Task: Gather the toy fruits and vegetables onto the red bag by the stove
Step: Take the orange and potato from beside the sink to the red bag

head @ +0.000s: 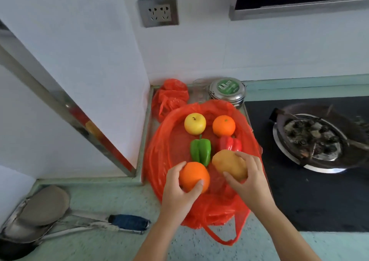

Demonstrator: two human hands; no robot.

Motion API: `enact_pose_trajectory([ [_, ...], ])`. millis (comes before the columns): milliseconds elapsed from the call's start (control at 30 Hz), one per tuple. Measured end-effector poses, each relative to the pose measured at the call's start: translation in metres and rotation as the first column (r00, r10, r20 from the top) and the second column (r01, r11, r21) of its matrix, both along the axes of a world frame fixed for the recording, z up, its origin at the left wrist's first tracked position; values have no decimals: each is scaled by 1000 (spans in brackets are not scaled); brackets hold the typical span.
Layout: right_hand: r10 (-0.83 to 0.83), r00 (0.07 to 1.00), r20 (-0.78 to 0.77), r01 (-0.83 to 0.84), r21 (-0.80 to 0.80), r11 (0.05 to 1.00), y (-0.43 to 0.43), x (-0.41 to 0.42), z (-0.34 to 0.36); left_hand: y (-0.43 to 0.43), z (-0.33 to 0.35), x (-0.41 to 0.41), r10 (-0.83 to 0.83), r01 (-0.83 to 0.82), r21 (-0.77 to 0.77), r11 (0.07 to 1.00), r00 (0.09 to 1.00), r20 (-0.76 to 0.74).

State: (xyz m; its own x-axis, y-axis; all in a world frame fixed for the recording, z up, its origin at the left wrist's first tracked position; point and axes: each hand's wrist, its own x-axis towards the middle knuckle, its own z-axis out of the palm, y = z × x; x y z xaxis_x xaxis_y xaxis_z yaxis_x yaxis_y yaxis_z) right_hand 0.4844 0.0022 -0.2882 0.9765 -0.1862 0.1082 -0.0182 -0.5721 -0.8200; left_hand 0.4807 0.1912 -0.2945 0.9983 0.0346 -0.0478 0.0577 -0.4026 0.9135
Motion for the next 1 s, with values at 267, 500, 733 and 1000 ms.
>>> enact_pose_trajectory([
  [267,-36,995,-97,34,-24,999,-13,9,-22,-12,-28,15,0,2,61,998,1000,-30],
  [500,-52,984,-172,44,-53,998,-7,15,-37,-16,-39,25,-53,57,110,992,998,-39],
  [733,-44,968,-249,23,-88,996,-5,19,-46,-22,-44,33,-74,80,101,992,995,-63],
  [1000,9,957,-290,-48,-130,990,-9,18,-49,-25,-46,39,-105,113,80,990,990,-95],
])
